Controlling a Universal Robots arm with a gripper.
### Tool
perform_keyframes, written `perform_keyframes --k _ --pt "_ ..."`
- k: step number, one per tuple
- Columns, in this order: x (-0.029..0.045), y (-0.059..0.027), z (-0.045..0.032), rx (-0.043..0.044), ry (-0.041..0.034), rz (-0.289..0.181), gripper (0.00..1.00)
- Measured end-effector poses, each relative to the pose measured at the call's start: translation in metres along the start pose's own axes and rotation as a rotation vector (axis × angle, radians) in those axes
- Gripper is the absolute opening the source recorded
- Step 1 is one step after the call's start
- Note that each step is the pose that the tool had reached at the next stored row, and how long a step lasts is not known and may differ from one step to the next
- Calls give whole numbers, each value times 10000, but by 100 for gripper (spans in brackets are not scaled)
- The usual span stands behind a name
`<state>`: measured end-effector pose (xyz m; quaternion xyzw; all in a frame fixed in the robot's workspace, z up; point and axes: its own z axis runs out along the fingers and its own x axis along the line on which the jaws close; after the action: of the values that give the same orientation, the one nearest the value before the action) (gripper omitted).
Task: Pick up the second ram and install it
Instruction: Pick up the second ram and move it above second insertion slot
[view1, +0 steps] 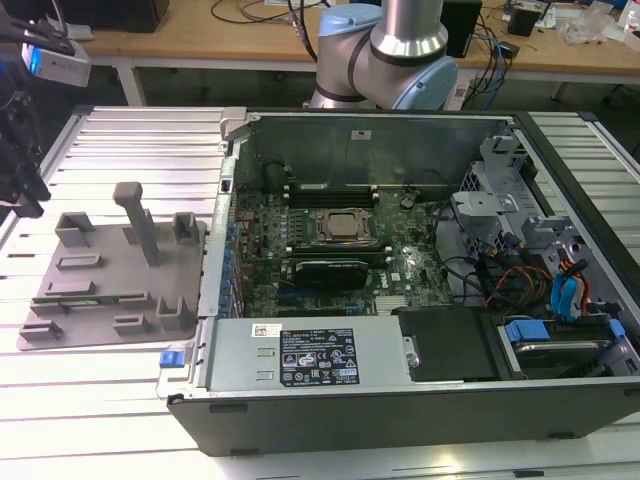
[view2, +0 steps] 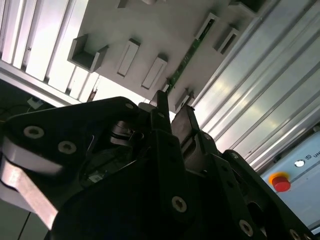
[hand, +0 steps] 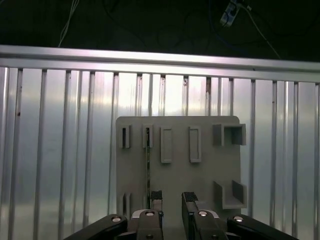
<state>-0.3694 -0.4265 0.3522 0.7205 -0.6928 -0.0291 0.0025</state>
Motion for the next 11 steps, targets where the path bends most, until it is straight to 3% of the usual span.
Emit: perform_keyframes --k 11 --pt "6 -6 144 0 0 0 28"
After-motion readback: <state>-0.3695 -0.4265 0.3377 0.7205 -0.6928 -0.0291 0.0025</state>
